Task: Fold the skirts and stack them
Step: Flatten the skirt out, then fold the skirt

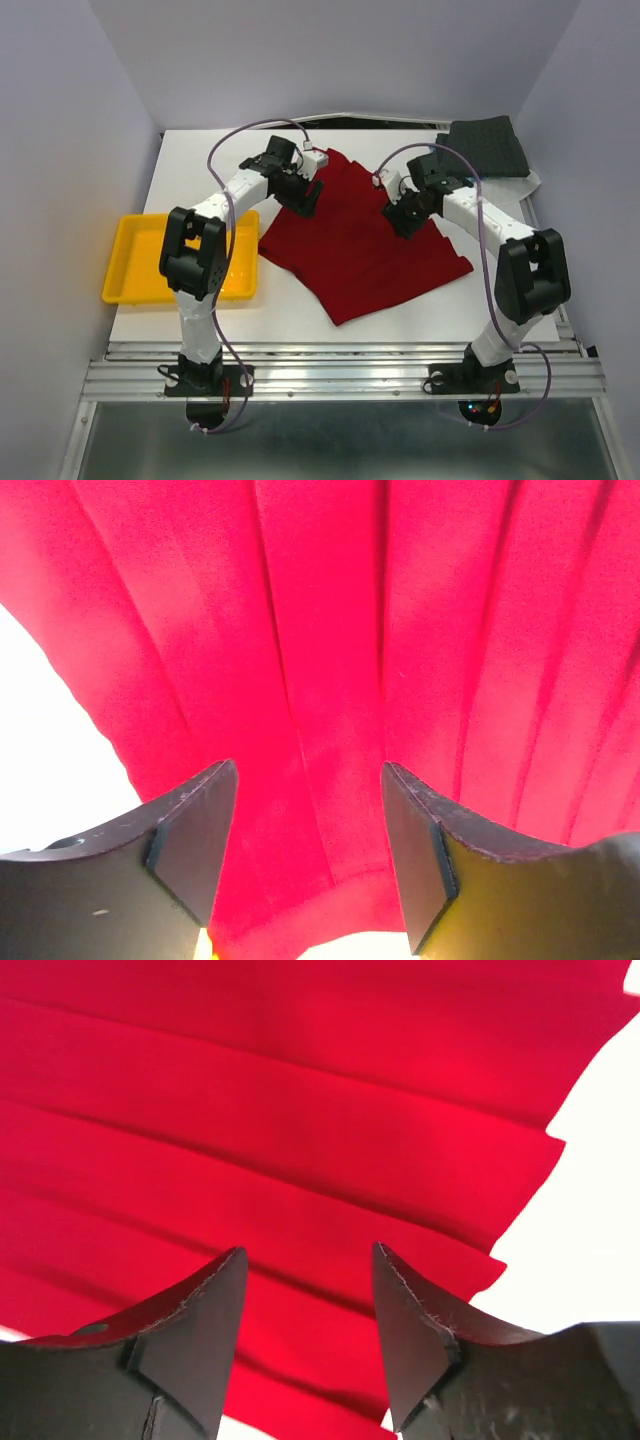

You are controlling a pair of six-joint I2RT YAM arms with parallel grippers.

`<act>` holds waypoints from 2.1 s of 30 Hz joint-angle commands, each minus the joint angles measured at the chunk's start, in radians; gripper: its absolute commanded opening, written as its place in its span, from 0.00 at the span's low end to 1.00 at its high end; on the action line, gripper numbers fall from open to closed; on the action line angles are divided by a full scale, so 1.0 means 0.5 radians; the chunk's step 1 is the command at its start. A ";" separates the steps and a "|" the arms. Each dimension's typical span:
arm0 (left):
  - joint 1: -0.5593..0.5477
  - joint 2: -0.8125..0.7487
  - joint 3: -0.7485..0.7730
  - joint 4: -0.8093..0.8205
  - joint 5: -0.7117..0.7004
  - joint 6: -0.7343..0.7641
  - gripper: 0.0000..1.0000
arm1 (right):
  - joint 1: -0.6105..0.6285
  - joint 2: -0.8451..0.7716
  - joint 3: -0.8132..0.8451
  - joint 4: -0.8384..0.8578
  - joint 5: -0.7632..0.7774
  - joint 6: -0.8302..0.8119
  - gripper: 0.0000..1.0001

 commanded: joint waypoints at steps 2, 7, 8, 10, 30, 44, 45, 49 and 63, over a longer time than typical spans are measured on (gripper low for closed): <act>0.002 -0.325 -0.166 -0.010 -0.002 -0.043 0.72 | 0.028 0.192 -0.166 0.122 0.375 -0.206 0.57; 0.002 -0.420 -0.451 0.023 0.001 -0.033 0.71 | 0.028 0.223 -0.304 -0.028 0.357 -0.279 0.55; 0.002 -0.420 -0.482 0.035 0.004 -0.027 0.71 | 0.028 0.229 -0.316 -0.147 0.330 -0.279 0.55; 0.002 -0.381 -0.543 0.038 0.011 -0.021 0.70 | 0.092 0.229 -0.374 -0.282 0.259 -0.264 0.53; -0.123 0.283 -0.071 -0.152 0.234 0.218 0.62 | 0.860 0.223 -0.304 -0.470 -0.759 0.279 0.55; -0.038 -0.153 0.193 -0.324 0.293 0.497 0.77 | 0.087 -0.069 0.413 -0.246 -0.266 -0.098 0.65; -0.031 -0.150 0.214 -0.327 0.259 0.516 0.77 | 0.041 -0.002 0.563 -0.234 -0.217 -0.126 0.66; 0.008 -0.101 0.315 -0.318 0.213 0.519 0.77 | -0.128 0.317 0.848 -0.078 -0.180 -0.233 0.76; 0.223 -0.040 0.224 -0.216 0.271 0.470 0.77 | -0.186 1.124 1.212 0.334 -0.299 -0.641 1.00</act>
